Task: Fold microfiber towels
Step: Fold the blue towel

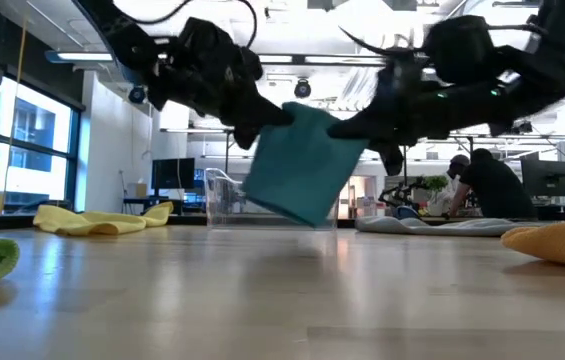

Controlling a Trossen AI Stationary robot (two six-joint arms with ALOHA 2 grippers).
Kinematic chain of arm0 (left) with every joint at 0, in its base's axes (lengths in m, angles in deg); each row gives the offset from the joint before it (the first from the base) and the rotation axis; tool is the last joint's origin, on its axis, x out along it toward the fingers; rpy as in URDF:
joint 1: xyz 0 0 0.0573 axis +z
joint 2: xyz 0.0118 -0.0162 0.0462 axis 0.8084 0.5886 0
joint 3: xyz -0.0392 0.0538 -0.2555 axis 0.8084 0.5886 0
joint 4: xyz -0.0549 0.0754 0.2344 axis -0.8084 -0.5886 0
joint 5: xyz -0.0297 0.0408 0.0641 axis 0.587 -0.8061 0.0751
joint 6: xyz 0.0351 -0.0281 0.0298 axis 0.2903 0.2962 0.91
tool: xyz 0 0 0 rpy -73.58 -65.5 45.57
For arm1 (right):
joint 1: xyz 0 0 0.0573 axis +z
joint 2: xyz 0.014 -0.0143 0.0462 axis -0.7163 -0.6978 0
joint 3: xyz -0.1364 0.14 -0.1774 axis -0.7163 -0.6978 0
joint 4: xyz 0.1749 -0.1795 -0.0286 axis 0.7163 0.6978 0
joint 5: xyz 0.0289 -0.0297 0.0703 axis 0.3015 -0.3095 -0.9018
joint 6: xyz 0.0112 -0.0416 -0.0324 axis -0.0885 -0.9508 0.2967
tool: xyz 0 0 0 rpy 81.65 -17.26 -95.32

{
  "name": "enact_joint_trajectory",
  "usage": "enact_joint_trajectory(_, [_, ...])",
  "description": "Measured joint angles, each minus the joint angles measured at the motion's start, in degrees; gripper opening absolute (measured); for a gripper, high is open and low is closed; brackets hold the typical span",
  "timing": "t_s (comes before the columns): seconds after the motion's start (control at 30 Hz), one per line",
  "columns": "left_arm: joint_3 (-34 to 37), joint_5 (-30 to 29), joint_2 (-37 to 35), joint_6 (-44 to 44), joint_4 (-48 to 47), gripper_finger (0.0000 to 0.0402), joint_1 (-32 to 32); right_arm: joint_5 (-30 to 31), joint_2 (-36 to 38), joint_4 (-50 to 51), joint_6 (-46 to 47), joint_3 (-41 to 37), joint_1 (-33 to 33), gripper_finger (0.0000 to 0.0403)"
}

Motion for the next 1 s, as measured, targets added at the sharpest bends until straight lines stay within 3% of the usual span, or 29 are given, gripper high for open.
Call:
enact_joint_trajectory(0.13, [-0.11,0.02,-3.80,-6.80,-5.63,0.0003,0.63,-0.66,-0.07,9.76,8.27,4.78,-0.27,0.0001])
enact_joint_trajectory(0.27, [-0.09,-0.88,-2.12,-9.22,-11.08,0.0002,0.90,-1.04,-1.49,13.12,14.73,6.46,-0.27,0.0000])
enact_joint_trajectory(0.47, [-0.02,-7.68,3.38,-8.38,-7.37,0.0010,1.45,-1.47,-4.10,13.47,21.68,6.60,-1.93,0.0000])
enact_joint_trajectory(0.87, [-0.02,-2.93,2.30,-3.75,-9.39,0.0159,5.41,-1.23,-6.69,23.69,18.97,6.68,-6.93,0.0005])
enact_joint_trajectory(1.0, [-0.02,-2.28,0.55,-1.98,-10.42,0.0177,4.49,-2.14,-6.69,26.24,17.35,6.68,-6.91,0.0034])
